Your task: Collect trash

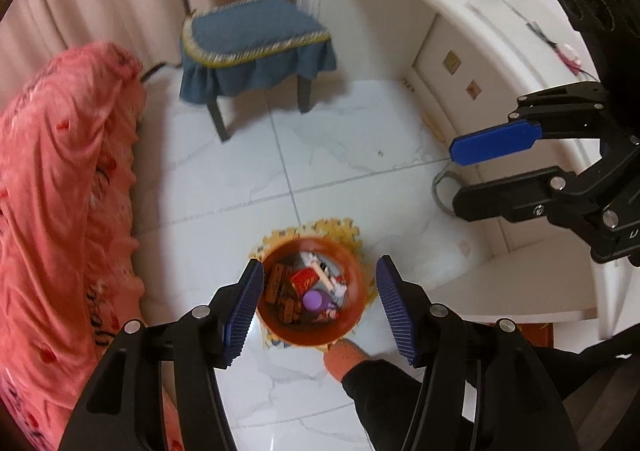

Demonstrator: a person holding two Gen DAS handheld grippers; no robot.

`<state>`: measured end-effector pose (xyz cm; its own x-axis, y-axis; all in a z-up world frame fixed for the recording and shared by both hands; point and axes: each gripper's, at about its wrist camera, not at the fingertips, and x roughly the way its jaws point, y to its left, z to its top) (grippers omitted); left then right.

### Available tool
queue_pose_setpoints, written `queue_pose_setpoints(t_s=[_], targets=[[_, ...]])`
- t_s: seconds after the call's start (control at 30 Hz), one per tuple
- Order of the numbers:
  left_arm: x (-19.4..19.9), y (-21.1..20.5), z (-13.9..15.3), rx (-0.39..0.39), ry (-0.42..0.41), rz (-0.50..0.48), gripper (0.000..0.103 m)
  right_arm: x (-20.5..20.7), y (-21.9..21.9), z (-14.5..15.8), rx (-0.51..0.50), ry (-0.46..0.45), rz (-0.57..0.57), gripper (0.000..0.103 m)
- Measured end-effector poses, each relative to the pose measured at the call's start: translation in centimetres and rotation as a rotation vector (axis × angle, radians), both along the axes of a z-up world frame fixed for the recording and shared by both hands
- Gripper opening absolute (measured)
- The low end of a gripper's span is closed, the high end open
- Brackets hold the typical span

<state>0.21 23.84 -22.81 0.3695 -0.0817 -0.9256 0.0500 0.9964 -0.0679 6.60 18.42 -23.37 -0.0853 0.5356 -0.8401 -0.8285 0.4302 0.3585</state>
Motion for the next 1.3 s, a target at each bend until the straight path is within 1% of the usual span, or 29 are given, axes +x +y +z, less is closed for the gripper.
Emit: queue_pose_setpoints(t_s=[0.03, 0.27, 0.4, 0.5, 0.73, 0.87, 0.97, 1.07, 1.13, 1.17, 1.2, 1.23, 1.3], targets=[[0.2, -0.8, 1.0, 0.008, -0.017, -0.015, 0.060, -0.1, -0.8, 0.9, 0.011, -0.008, -0.007, 0.043], [1.3, -4.8, 5.0, 0.043, -0.083, -0.100, 0.060, 0.2, -6.6, 6.1, 0.074, -0.056, -0.088, 0.043], [2.0, -7.5, 7.4, 0.050, -0.135, -0.140, 0.060, 0.7, -10.8, 9.0, 0.113, -0.093, -0.164, 0.043], [2.5, -9.7, 9.2, 0.042, -0.178, -0.174, 0.060, 1.0, -14.8, 11.4, 0.144, -0.127, -0.230, 0.043], [3.9, -15.6, 12.3, 0.042, -0.255, -0.278, 0.060, 0.9, -22.9, 15.0, 0.177, -0.190, -0.356, 0.045], [4.4, -18.3, 13.6, 0.033, -0.290, -0.313, 0.060, 0.9, -27.6, 16.4, 0.194, -0.217, -0.443, 0.047], [4.4, -20.3, 14.6, 0.021, -0.318, -0.321, 0.060, 0.5, -30.9, 17.5, 0.205, -0.258, -0.518, 0.052], [4.4, -21.7, 15.5, 0.004, -0.343, -0.297, 0.060, 0.0, -33.7, 18.1, 0.222, -0.282, -0.574, 0.052], [4.3, -22.4, 16.1, -0.012, -0.358, -0.270, 0.068, -0.6, -35.4, 18.6, 0.233, -0.310, -0.626, 0.052], [4.3, -22.8, 16.5, -0.007, -0.379, -0.255, 0.073, -0.9, -36.1, 18.9, 0.239, -0.324, -0.654, 0.052], [4.0, -23.2, 16.8, 0.001, -0.396, -0.241, 0.073, -1.2, -36.7, 19.1, 0.242, -0.341, -0.680, 0.053], [4.0, -23.4, 17.1, 0.001, -0.410, -0.227, 0.073, -1.7, -37.1, 19.3, 0.246, -0.356, -0.699, 0.055], [3.8, -23.8, 17.5, -0.020, -0.420, -0.203, 0.073, -2.3, -37.7, 19.6, 0.248, -0.392, -0.742, 0.065]])
